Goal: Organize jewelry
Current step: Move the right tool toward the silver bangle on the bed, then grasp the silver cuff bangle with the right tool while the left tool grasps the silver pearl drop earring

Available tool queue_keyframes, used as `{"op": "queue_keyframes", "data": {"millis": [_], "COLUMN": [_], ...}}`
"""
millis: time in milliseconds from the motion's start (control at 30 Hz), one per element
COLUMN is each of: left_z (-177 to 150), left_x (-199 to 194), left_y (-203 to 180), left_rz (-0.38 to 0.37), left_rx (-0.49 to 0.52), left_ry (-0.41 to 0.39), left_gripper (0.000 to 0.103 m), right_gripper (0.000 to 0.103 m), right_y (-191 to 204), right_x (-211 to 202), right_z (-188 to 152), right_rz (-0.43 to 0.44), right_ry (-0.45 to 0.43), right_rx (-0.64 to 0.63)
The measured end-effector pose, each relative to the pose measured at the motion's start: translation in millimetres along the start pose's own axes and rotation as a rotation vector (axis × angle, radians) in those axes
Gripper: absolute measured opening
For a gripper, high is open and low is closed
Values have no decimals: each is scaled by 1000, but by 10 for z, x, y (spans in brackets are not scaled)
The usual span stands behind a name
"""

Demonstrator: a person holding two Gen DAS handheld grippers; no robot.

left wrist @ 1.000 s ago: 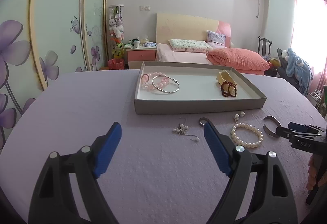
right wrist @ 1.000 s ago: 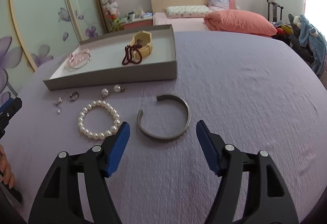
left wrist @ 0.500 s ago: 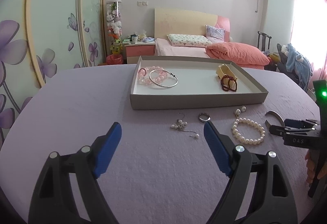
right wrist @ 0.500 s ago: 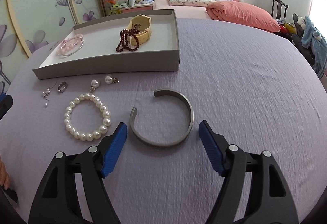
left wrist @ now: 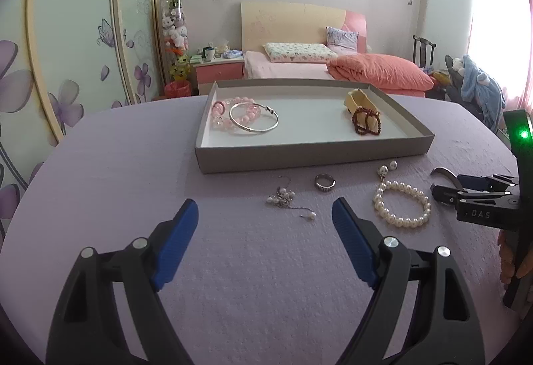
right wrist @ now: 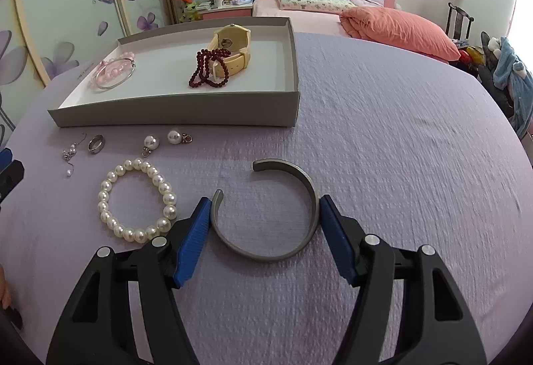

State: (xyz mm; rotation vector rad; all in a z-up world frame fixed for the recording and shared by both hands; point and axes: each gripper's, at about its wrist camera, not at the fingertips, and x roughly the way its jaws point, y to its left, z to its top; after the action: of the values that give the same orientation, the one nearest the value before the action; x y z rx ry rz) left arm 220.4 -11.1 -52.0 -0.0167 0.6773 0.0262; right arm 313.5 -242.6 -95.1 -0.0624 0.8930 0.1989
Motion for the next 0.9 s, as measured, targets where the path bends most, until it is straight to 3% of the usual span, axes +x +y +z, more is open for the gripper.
{"op": "queue_keyframes", "data": {"millis": [467, 533, 700, 900], "left_z": [102, 119, 145, 183], "left_x": [419, 485, 657, 762], "left_y": [-79, -98, -117, -187], "left_rz": [-20, -23, -41, -47], "left_rx": [63, 67, 63, 74], "left_ry": [138, 160, 211, 232], "left_gripper": [79, 69, 56, 46], "right_gripper": [65, 65, 65, 65], "right_y": [-74, -77, -89, -80], "right_x": [-54, -64, -73, -88], "right_z": [7, 13, 15, 28], "right_rz": [24, 28, 32, 40], "right_ry": [-24, -28, -34, -40], "right_rx": [49, 50, 58, 59]}}
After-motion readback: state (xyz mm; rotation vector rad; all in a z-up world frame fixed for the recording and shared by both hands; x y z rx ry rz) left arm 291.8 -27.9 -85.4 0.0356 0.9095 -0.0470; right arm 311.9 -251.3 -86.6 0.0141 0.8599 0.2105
